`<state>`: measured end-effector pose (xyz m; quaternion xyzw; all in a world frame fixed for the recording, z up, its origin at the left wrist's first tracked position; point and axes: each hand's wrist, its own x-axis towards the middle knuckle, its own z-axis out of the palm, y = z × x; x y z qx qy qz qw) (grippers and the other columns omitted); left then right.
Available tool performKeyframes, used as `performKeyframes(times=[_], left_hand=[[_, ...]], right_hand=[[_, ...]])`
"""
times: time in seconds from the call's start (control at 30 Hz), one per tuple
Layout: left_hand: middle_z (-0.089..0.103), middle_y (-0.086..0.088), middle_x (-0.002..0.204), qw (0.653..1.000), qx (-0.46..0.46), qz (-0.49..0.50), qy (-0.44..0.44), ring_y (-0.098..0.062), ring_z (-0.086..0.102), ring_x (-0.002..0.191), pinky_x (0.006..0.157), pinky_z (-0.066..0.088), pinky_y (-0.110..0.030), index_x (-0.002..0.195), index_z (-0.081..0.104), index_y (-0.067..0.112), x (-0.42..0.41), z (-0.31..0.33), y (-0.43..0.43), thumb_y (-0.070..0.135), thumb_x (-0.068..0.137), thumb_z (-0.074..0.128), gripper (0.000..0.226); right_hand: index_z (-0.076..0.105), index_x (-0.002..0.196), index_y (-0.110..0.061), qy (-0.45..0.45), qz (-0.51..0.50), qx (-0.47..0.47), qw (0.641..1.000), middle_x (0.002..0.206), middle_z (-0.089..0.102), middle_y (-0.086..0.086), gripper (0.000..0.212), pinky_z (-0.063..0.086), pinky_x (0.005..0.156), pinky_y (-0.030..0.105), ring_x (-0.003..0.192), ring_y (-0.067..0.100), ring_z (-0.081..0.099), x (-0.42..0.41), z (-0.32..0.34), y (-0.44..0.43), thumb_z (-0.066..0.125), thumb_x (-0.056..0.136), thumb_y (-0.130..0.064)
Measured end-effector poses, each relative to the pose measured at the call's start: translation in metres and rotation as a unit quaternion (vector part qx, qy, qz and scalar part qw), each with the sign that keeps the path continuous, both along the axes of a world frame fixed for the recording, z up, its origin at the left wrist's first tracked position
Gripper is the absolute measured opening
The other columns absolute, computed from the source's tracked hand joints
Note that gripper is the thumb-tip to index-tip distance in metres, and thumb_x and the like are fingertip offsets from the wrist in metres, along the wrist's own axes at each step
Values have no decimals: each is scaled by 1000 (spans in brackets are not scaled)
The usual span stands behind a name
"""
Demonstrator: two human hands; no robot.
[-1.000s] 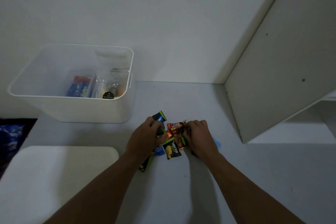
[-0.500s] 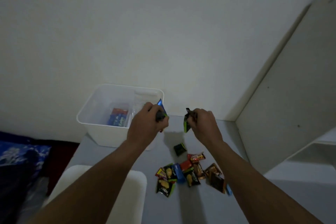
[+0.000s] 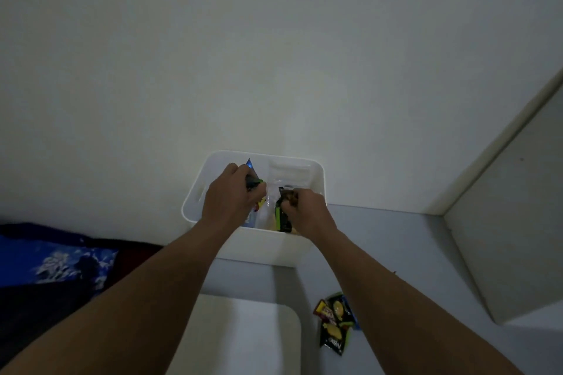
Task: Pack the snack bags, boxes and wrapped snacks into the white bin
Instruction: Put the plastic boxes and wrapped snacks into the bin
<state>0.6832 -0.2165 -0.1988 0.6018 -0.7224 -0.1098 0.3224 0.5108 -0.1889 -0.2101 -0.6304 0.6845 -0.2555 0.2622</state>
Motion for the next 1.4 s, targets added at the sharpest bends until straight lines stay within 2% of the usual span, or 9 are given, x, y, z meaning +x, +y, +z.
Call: performKeyframes(times=[0.17, 0.3, 0.43, 0.57, 0.73, 0.93, 1.1, 1.3, 1.4], left_hand=[[51, 3, 87, 1000, 16, -16, 7, -13, 50, 74, 67, 34, -24, 94, 64, 16, -1, -20, -5, 35, 85, 67, 22], [49, 6, 87, 998, 38, -44, 5, -17, 56, 79, 69, 39, -28, 94, 64, 20, -14, -29, -5, 39, 84, 66, 22], [52, 4, 89, 994, 72, -83, -17, -19, 59, 87, 75, 44, -32, 95, 62, 25, -32, -34, -5, 45, 86, 61, 22], [62, 0, 94, 981, 130, -124, -72, -20, 61, 93, 76, 41, -28, 111, 68, 30, -41, -40, 0, 52, 92, 52, 33], [63, -4, 131, 975, 151, -114, -117, -24, 58, 120, 103, 46, -43, 132, 58, 24, -41, -53, 12, 59, 95, 40, 54], [65, -10, 125, 979, -21, -86, -185, -28, 60, 115, 97, 48, -43, 129, 58, 8, -54, -55, 53, 47, 96, 44, 52], [65, -11, 124, 968, -120, -89, -201, -32, 59, 108, 88, 47, -43, 130, 58, 8, -95, -75, 103, 38, 94, 48, 48], [59, -14, 134, 958, -143, -110, -221, -31, 57, 108, 84, 47, -42, 134, 55, 5, -145, -126, 147, 31, 93, 54, 49], [61, -15, 128, 966, -57, -132, -217, -30, 58, 105, 81, 50, -39, 138, 49, 4, -164, -150, 158, 35, 93, 51, 55]], right_hand=[[72, 84, -20, 15, 1, 66, 998, 83, 71, -2, 20, 55, 74, 30, 81, 19, 65, -7, -6, 1, 60, 82, -36], [71, 103, -19, 112, -72, -35, 990, 107, 70, 6, 29, 54, 84, 38, 102, 27, 63, -28, -2, 5, 49, 86, -29], [49, 132, -1, 168, -13, 18, 986, 142, 46, 17, 41, 39, 106, 43, 136, 33, 40, -51, -17, 5, 37, 101, -24], [15, 153, -2, 150, 26, 72, 986, 162, 17, 15, 58, 23, 119, 44, 148, 28, 20, -58, -28, 7, 26, 106, -34], [4, 156, -7, 134, 41, 99, 985, 164, 8, 11, 68, 14, 121, 49, 152, 23, 8, -62, -33, 10, 19, 104, -48], [7, 156, -8, 122, 55, 103, 986, 165, 6, 10, 69, 9, 123, 44, 152, 20, 5, -81, -26, 31, 20, 103, -51], [12, 156, -7, 122, 39, 108, 986, 164, 9, 11, 69, 10, 123, 40, 152, 21, 8, -123, -37, 66, 22, 103, -51], [13, 155, -11, 145, 15, 161, 976, 163, 11, 14, 66, 12, 121, 43, 151, 24, 8, -183, -96, 114, 28, 103, -48], [6, 156, -25, 192, -10, 196, 962, 164, 3, 14, 71, 7, 118, 58, 151, 33, 1, -204, -134, 132, 32, 99, -57]])
